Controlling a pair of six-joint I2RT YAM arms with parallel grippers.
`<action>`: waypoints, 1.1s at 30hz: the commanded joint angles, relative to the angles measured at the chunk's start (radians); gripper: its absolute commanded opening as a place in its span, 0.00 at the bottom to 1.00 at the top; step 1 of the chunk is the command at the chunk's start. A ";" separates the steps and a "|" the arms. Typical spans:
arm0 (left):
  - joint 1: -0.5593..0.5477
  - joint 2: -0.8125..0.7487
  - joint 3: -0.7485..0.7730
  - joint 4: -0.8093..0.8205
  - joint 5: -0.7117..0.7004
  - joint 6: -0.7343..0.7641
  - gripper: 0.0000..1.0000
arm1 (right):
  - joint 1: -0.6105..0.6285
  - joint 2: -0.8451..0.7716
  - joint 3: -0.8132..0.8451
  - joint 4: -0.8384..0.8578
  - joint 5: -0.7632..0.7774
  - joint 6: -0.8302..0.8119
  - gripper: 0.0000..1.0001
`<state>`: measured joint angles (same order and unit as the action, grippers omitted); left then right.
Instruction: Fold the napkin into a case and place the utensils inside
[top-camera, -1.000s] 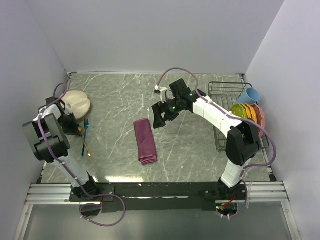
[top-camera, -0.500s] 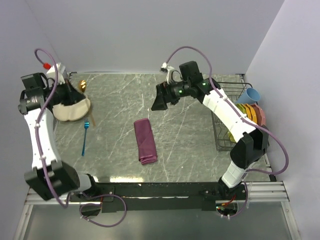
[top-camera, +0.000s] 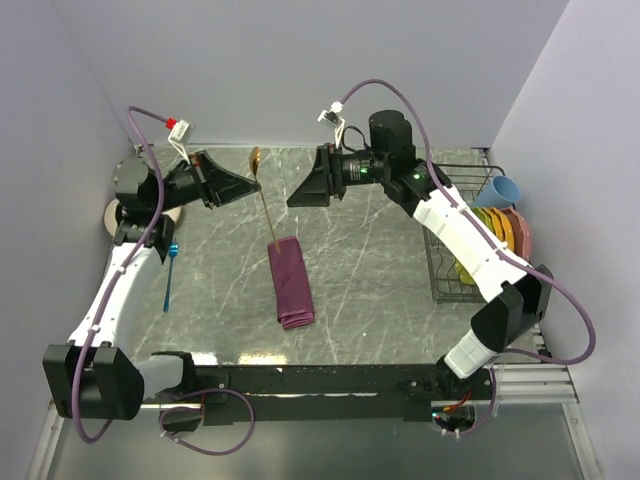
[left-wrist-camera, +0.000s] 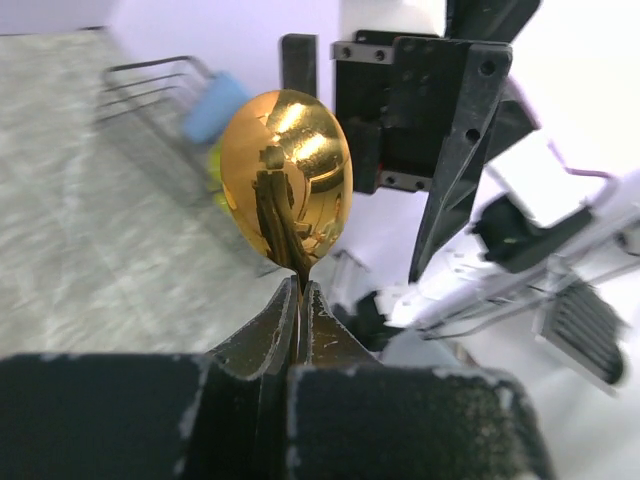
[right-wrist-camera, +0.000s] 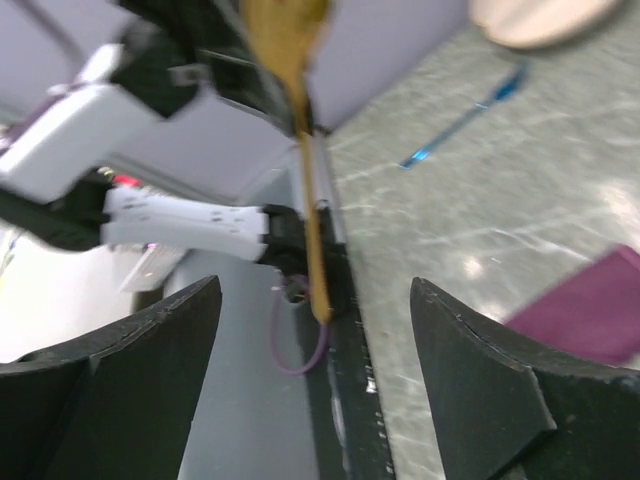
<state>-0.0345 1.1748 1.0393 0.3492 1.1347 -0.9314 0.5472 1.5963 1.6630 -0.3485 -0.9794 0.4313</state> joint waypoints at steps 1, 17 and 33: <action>-0.050 -0.004 -0.007 0.398 0.030 -0.273 0.01 | 0.023 -0.059 -0.023 0.166 -0.053 0.118 0.80; -0.145 0.059 0.056 0.422 0.037 -0.310 0.01 | 0.048 -0.033 -0.034 0.391 -0.136 0.261 0.50; -0.174 0.065 0.085 0.393 0.048 -0.296 0.01 | 0.054 -0.027 -0.083 0.391 -0.137 0.276 0.46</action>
<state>-0.2012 1.2522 1.0851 0.6998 1.1679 -1.2240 0.5953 1.5749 1.5841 -0.0097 -1.1053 0.6895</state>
